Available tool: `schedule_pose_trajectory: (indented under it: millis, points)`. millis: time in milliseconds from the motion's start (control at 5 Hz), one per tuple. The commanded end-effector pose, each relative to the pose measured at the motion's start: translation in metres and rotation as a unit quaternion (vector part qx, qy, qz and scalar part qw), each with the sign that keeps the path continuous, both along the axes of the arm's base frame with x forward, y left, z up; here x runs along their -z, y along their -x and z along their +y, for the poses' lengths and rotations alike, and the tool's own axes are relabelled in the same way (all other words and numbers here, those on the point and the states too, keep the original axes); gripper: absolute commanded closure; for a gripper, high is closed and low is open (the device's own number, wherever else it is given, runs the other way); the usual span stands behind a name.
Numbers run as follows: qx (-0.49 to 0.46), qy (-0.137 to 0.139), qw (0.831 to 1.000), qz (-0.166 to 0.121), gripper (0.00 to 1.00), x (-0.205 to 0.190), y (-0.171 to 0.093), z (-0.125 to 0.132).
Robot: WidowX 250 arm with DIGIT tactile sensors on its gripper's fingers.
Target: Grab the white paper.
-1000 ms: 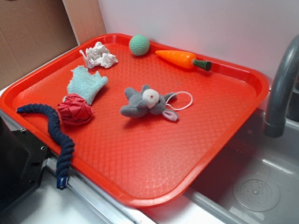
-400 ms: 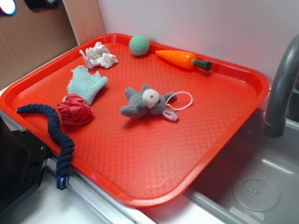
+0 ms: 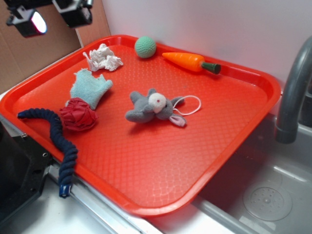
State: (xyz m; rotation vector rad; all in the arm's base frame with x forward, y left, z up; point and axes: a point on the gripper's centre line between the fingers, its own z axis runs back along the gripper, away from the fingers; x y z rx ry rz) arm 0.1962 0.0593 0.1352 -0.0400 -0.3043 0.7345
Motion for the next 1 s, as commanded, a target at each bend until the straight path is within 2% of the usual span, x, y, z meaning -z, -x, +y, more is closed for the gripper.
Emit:
schedule_pose_trajectory:
  millis: [0, 200, 400, 600, 800]
  points:
    - [-0.023, -0.029, 0.999, -0.036, 0.0, 0.038, -0.045, 0.042]
    - [-0.034, -0.035, 0.998, -0.041, 0.0, 0.059, -0.065, 0.055]
    - [-0.032, -0.048, 0.998, -0.029, 0.0, 0.078, -0.08, 0.065]
    - [-0.042, -0.054, 0.997, -0.019, 0.0, 0.087, -0.084, 0.072]
    - [-0.047, -0.053, 0.997, -0.018, 1.0, 0.093, -0.083, 0.076]
